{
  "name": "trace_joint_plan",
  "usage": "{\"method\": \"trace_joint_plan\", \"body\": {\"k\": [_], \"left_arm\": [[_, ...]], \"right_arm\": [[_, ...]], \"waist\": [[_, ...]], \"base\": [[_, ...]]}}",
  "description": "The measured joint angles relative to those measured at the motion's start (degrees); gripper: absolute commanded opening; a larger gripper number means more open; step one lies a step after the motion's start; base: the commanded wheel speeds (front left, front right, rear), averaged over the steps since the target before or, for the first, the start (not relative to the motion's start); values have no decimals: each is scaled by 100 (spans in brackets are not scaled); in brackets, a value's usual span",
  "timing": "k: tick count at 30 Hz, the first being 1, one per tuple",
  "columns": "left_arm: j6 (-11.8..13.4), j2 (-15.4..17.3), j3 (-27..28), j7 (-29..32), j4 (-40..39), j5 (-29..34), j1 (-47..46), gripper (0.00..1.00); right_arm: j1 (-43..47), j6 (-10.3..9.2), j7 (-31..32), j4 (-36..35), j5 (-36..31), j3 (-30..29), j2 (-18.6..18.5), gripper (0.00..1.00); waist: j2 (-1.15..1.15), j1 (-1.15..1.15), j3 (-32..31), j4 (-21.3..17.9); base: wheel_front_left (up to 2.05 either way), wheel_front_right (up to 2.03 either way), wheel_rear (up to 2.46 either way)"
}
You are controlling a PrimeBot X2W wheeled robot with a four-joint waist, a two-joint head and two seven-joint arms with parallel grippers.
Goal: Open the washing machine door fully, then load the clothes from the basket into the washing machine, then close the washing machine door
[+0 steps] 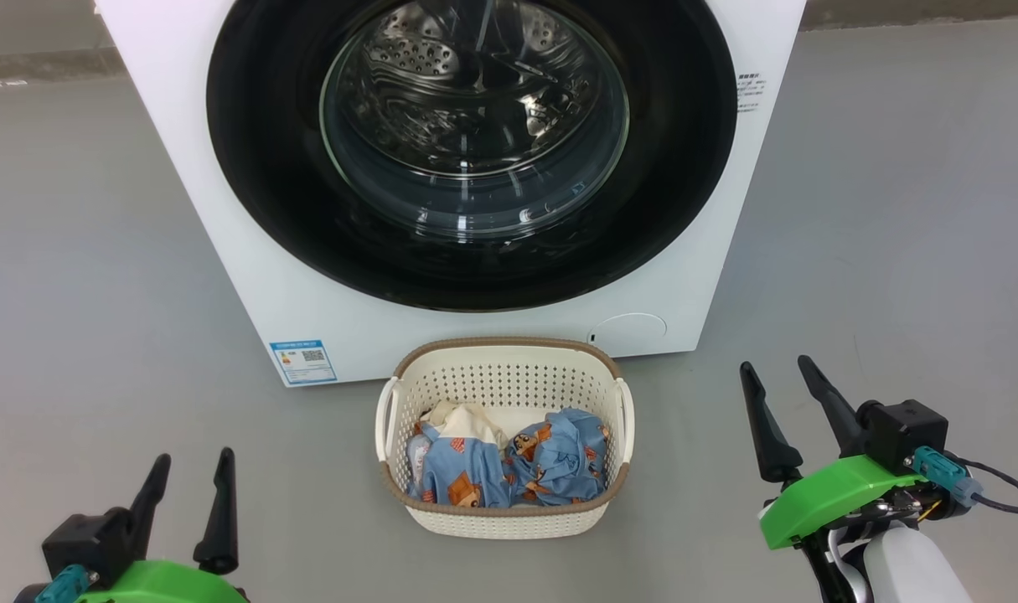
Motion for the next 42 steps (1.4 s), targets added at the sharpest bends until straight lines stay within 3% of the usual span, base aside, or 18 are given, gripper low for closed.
{"method": "trace_joint_plan", "body": {"k": [21,42], "left_arm": [[271,101,30,0,59,74,-1,100],[216,147,24,0,59,64,-1,100]], "right_arm": [[-23,0,16,92,-166,-328,-8,100],[-23,0,10,103,-190,-290,-1,100]], "waist": [[0,0,30,-2],[0,0,-11,44]], "base": [[0,0,0],[22,22,-45]]}}
